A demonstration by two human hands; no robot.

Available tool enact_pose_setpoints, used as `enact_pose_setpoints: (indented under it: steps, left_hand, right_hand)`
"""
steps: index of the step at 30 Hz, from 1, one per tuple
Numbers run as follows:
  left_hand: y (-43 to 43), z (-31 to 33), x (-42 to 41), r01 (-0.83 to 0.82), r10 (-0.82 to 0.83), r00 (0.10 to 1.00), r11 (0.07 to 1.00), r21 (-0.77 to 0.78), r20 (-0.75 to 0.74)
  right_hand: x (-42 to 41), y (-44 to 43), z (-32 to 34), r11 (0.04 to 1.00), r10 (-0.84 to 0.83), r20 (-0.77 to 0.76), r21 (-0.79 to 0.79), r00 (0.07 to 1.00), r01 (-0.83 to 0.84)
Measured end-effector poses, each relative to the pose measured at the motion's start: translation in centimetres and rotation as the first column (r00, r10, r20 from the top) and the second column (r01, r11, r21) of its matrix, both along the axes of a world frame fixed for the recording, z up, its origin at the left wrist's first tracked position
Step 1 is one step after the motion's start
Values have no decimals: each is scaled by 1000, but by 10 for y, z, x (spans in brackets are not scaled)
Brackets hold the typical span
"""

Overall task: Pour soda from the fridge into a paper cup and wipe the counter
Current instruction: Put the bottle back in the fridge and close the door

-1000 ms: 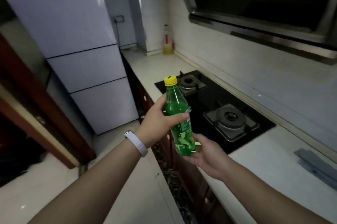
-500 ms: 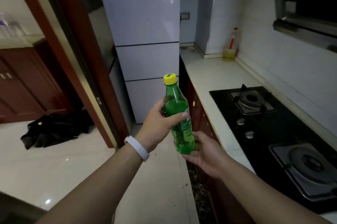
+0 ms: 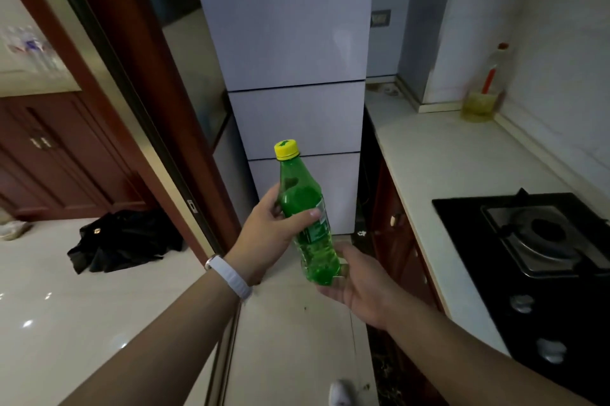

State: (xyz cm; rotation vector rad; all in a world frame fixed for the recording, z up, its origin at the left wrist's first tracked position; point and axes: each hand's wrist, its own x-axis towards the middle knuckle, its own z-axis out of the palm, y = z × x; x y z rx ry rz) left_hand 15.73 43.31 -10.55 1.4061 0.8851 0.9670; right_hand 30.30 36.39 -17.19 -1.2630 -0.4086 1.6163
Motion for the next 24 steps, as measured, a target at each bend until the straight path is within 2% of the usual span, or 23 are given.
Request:
enact_pose_setpoints:
  steps: [12, 18, 24]
  left_hand:
    - [154, 35, 26, -102, 102, 995, 994, 45, 15]
    - [214, 23, 11, -114, 116, 993, 992, 51, -29]
    - [283, 9, -3, -114, 112, 992, 993, 38, 53]
  right_hand:
    - [35, 170, 40, 984, 158, -60, 92, 986, -152]
    - [21, 229, 35, 979, 183, -84, 102, 980, -174]
    - [4, 296, 26, 989, 129, -72, 76, 989, -123]
